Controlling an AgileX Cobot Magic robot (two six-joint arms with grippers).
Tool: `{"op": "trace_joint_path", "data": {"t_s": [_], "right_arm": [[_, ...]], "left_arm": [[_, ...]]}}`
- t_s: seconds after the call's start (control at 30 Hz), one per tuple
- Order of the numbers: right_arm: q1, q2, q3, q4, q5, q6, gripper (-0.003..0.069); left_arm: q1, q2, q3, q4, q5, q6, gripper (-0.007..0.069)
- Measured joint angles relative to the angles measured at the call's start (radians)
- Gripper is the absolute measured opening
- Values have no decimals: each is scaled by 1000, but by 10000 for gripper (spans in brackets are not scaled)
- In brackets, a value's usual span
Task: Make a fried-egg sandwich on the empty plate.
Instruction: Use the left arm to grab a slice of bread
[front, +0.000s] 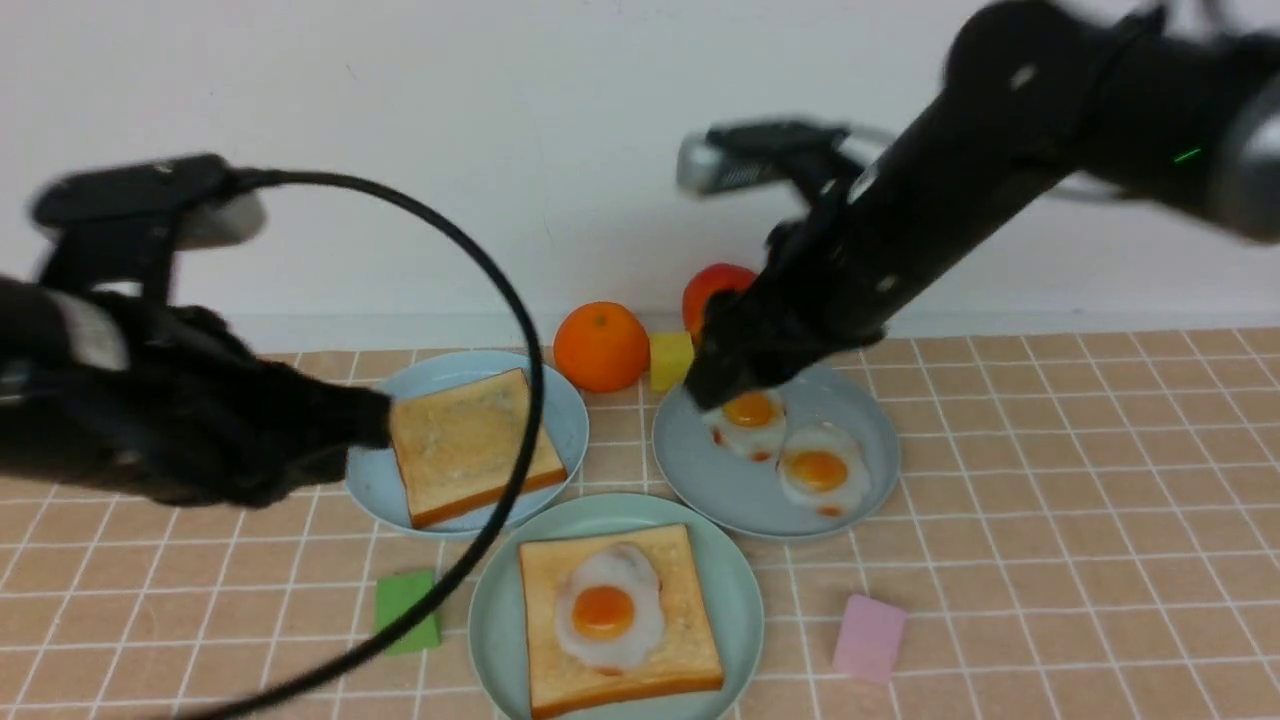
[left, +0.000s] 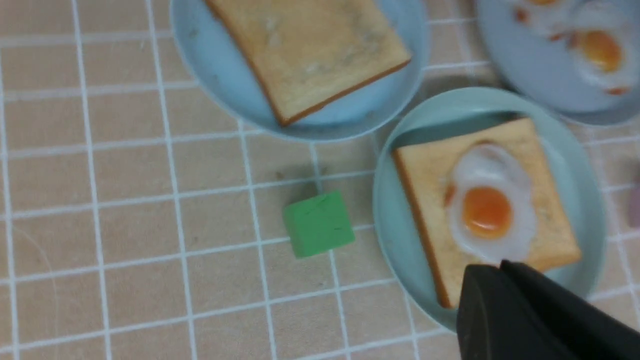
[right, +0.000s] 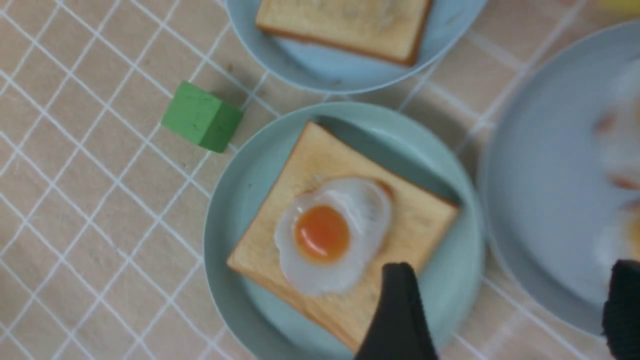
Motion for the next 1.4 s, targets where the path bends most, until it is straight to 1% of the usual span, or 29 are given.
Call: {"op": "trace_joint_path", "data": {"t_s": [0.03,0.1,0.23,0.27,0.3,0.33,0.37,0.4,0.43,0.47,0.5,0.53,0.57,0.67,0.8,0.93,1.23,1.4], "right_arm": [[0,-32,0,-9,10,4,500],[0,-115,20,-20,20,8,450],[0,-294,149,-16,-6,10,274],[0,-339,195,-15,-21,10,218],[0,-347,205,-15,-21,10,207],[0,-415,277,-15,-50,10,116],[0,-463,351,-15,-76,7,50],[0,-504,403,-15,-94,3,12],[0,-512,414,-15,-94,2,6],[0,-573,482,-11,-120,-15,-11],[0,-581,500,-9,-126,-19,-12],[0,-611,534,-2,-137,-34,-13],[0,-666,589,17,-153,-74,-13],[0,-749,679,71,-182,-156,-13],[0,-820,741,179,-198,-269,-13],[0,-829,754,236,-199,-305,-13],[0,-829,756,248,-198,-307,-10],[0,-829,756,248,-187,-307,-9]], "left_arm": [[0,35,-14,13,1,-37,31],[0,122,-66,51,13,-106,38],[0,288,-199,122,47,-235,66],[0,317,-226,135,53,-255,78],[0,331,-240,140,56,-259,81],[1,378,-286,155,68,-283,101],[11,416,-325,156,79,-286,124],[22,444,-355,147,87,-281,141],[25,449,-361,145,88,-279,141],[55,496,-407,111,96,-251,170],[59,496,-407,105,96,-248,174],[83,520,-427,72,97,-225,189],[112,552,-446,19,98,-192,207],[179,617,-459,-87,93,-126,248],[225,705,-459,-160,73,-88,271],[225,774,-459,-200,39,-81,272],[221,848,-466,-225,-26,-72,271],[221,853,-469,-226,-26,-44,232]]}}
